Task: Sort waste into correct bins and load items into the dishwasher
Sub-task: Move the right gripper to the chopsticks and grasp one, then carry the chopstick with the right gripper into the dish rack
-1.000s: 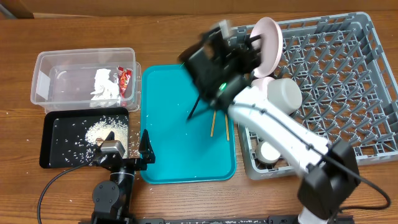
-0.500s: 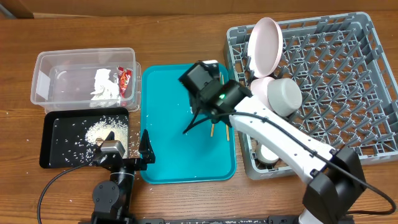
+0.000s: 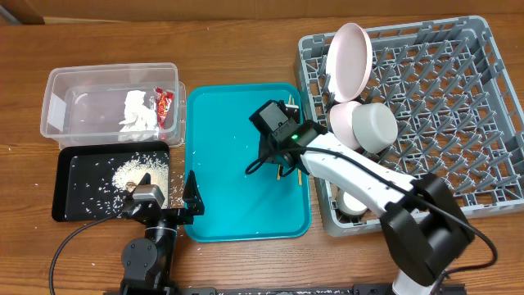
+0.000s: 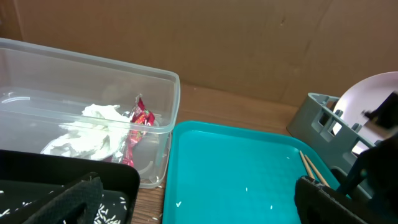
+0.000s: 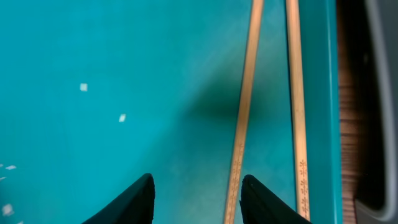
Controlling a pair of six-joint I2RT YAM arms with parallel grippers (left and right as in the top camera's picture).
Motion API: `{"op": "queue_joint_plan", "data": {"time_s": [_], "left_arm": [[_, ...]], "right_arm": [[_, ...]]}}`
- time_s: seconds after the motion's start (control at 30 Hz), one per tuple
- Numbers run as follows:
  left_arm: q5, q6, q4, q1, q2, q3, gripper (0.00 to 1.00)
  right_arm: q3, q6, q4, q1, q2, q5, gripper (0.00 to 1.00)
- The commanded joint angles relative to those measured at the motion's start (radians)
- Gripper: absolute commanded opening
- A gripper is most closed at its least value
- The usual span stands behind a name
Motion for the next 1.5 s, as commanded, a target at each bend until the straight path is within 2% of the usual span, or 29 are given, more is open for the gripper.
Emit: {"op": "queue_joint_plan", "data": {"time_s": [0.0,0.17,0.33,0.37,0.43,0.47,0.5,0.67,0.8,0.93,1.03,1.1,1.27,1.47], "left_arm": [[-0.005,-0.010,0.004,0.006,-0.010,-0.005,1.00],[-0.005,-0.010,0.004,0.006,-0.010,-0.005,1.00],[-0.005,-0.010,0.004,0.006,-0.010,-0.005,1.00],[-0.005,-0.010,0.004,0.006,-0.010,-0.005,1.00],[-0.005,-0.010,0.004,0.006,-0.010,-0.005,1.00],[-0.005,-0.010,0.004,0.006,-0.010,-0.005,1.00],[-0.005,-0.010,0.004,0.006,-0.010,-0.005,1.00],[-0.005,-0.010,0.004,0.006,-0.010,-0.005,1.00],[-0.005,-0.010,0.004,0.006,-0.010,-0.005,1.00],[-0.005,-0.010,0.004,0.006,-0.010,-0.005,1.00],[-0.005,-0.010,0.004,0.006,-0.010,-0.005,1.00],[-0.005,-0.010,0.004,0.006,-0.010,-0.005,1.00],[-0.005,-0.010,0.004,0.006,-0.010,-0.005,1.00],[-0.005,-0.010,0.004,0.006,-0.010,-0.005,1.00]], "right_arm": [[-0.004,0.027,0.003,-0.010,0.056,-0.038,0.47],[-0.004,0.106,0.000,-0.044,0.074,-0.073,0.46],[-0.005,0.119,0.002,-0.067,0.112,-0.216,0.41],[-0.005,0.121,-0.001,-0.067,0.127,-0.238,0.38],[-0.005,0.130,-0.005,-0.067,0.155,-0.277,0.13],[-0.004,0.134,-0.005,-0.067,0.160,-0.294,0.06],[-0.004,0.145,-0.005,-0.067,0.160,-0.297,0.04],[0.040,0.139,-0.045,-0.065,0.118,-0.281,0.04],[0.101,0.047,-0.112,-0.065,0.020,-0.186,0.04],[0.185,-0.167,-0.175,-0.065,-0.119,-0.004,0.04],[0.203,-0.372,-0.173,-0.083,-0.195,0.043,0.04],[0.203,-0.452,-0.185,-0.106,-0.222,0.053,0.04],[0.174,-0.521,-0.256,-0.195,-0.200,0.054,0.04],[0.157,-0.552,-0.290,-0.309,-0.093,0.004,0.04]]}}
